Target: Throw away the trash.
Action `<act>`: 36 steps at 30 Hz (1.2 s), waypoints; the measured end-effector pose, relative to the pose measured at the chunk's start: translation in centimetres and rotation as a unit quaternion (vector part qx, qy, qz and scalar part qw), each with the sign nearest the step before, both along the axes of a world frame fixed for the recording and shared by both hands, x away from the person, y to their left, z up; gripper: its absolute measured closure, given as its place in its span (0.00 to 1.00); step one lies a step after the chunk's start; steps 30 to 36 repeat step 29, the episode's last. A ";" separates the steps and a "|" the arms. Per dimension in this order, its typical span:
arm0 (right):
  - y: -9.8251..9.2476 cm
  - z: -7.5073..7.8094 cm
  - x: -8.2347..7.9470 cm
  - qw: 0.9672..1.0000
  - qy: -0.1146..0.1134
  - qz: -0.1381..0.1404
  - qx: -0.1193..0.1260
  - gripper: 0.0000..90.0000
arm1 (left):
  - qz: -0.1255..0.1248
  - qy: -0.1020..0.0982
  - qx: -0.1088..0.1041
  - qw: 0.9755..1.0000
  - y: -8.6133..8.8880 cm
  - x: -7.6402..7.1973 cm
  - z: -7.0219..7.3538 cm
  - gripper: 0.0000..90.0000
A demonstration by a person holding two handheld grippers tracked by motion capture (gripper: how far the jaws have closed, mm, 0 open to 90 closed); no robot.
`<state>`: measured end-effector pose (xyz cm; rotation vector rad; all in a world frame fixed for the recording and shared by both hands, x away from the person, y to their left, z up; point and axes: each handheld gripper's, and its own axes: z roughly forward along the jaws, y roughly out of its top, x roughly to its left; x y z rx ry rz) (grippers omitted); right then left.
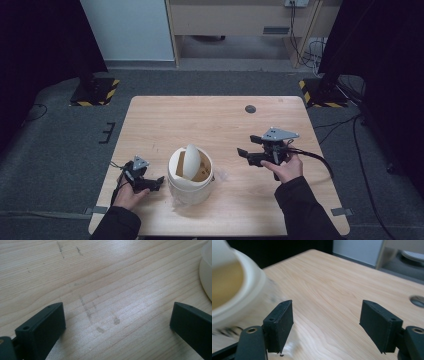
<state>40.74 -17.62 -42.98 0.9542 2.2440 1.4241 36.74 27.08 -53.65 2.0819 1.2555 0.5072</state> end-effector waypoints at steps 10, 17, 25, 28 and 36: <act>-3.8 -4.7 1.6 0.995 0.053 -0.066 -0.043 0.27 | 0.000 0.000 0.000 1.000 0.0 0.0 0.0 0.00; -5.6 -7.2 2.3 0.990 0.082 -0.090 -0.077 0.23 | 0.000 0.000 0.000 1.000 0.0 0.0 0.0 0.00; -6.8 -9.3 2.8 0.980 0.104 -0.100 -0.138 0.19 | 0.000 0.000 0.000 1.000 0.0 0.0 0.0 0.00; -7.1 -9.6 2.9 0.978 0.106 -0.106 -0.147 0.16 | 0.000 0.000 0.000 1.000 0.0 0.0 0.0 0.00; -7.1 -9.6 2.9 0.978 0.106 -0.106 -0.147 0.16 | 0.000 0.000 0.000 1.000 0.0 0.0 0.0 0.00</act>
